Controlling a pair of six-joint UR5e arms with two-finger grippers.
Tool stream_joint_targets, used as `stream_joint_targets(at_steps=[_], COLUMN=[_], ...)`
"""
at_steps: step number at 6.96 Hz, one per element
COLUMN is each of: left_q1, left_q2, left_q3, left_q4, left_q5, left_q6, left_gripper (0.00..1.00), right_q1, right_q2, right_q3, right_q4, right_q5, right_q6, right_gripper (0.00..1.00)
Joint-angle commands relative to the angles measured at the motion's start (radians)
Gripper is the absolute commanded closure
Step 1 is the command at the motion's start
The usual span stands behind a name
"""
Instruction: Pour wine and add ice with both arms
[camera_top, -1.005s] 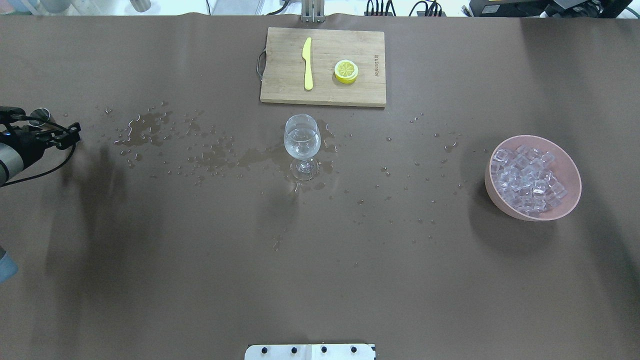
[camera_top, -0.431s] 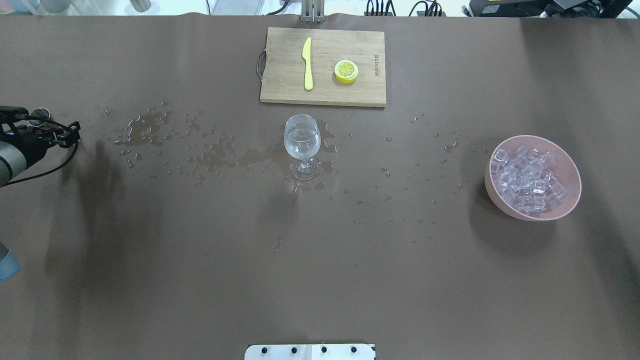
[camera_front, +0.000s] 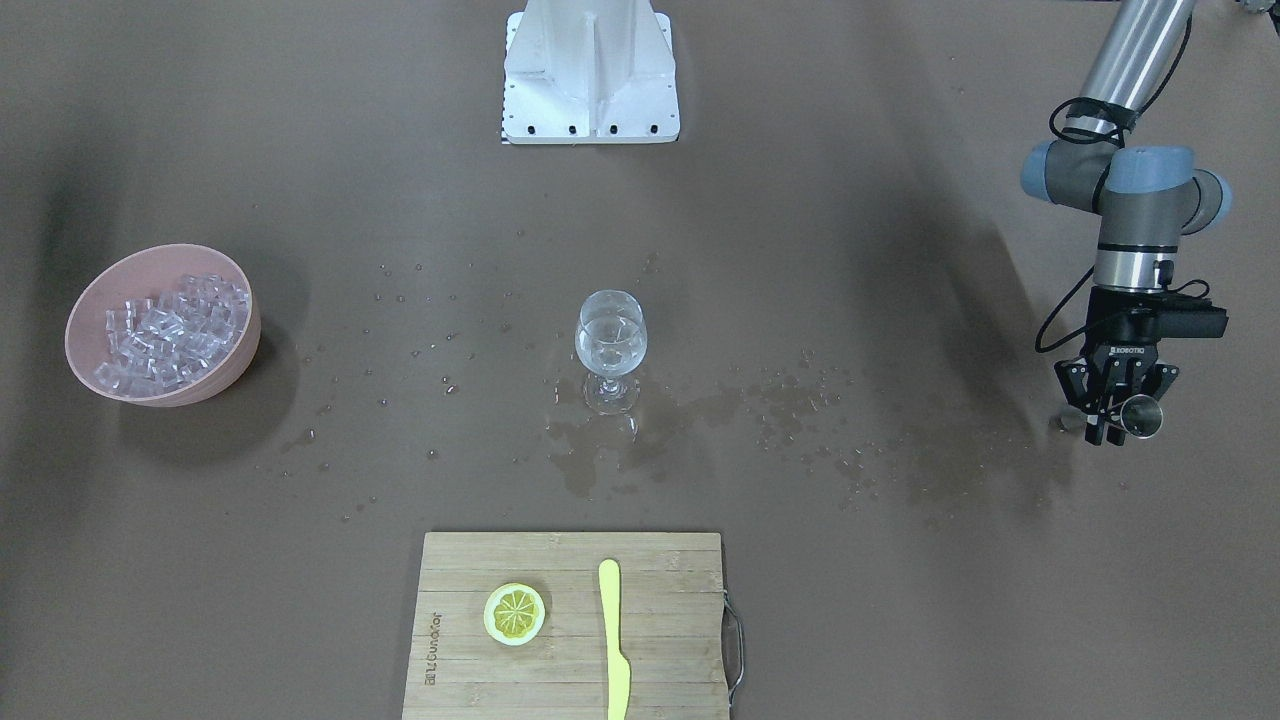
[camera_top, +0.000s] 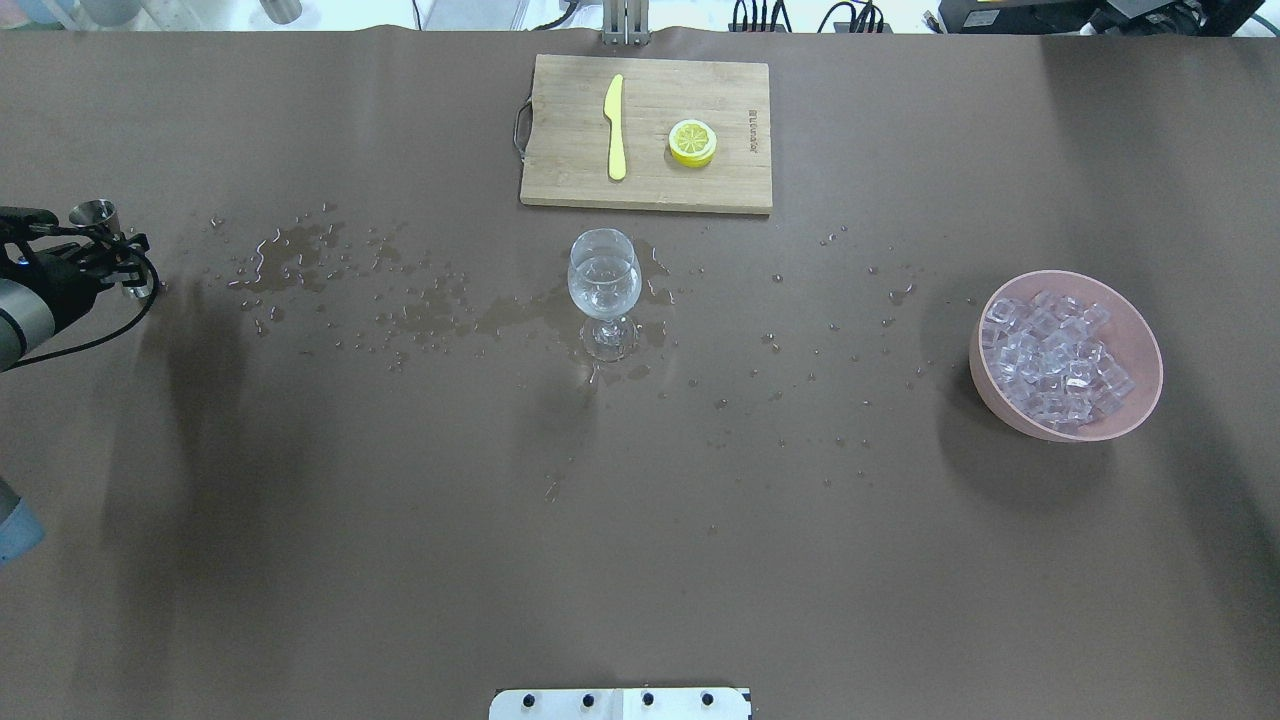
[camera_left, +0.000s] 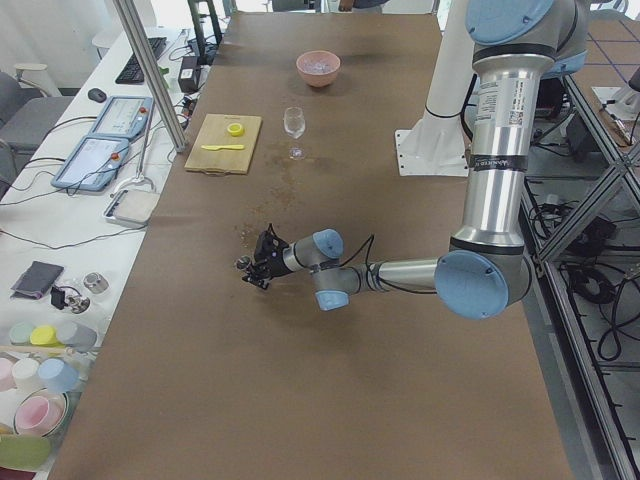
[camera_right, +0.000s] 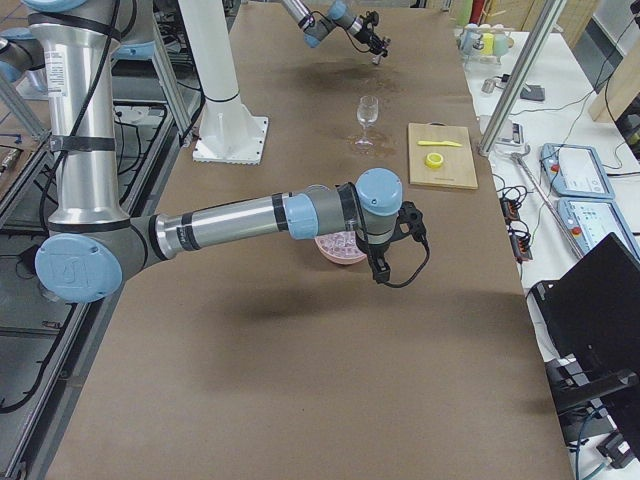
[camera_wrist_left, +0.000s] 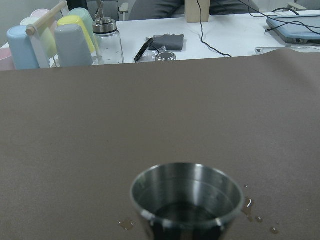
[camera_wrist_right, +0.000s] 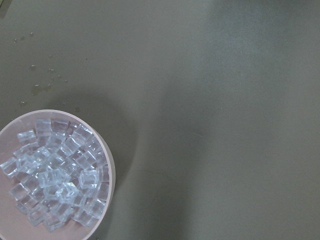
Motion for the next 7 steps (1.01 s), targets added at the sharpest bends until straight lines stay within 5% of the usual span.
stream_joint_targets(at_steps=[1, 3, 5, 7], left_q1=[0.0, 0.0, 0.053, 0.166], left_q2=[-0.008, -0.06, -0.1, -0.173], left_q3=[-0.168, -0.47, -0.546, -0.549], left_q4=[0.095, 0.471, 0.515, 0.542], left_q5=[-0.004, -0.01, 0.004, 0.117], left_q6=[0.006, 0.006, 0.008, 0.151], left_gripper=[1.0, 1.0, 1.0, 1.0], right_q1=[-0.001, -0.001, -0.001, -0.001], right_q2=[0.0, 0.0, 0.0, 0.0], right_q3=[-0.002, -0.003, -0.012, -0.012], right_q4=[0.0, 0.0, 0.0, 0.0], right_q5=[0.0, 0.0, 0.0, 0.0], right_q6=[0.0, 0.0, 0.0, 0.0], right_gripper=[0.0, 0.0, 0.0, 0.0])
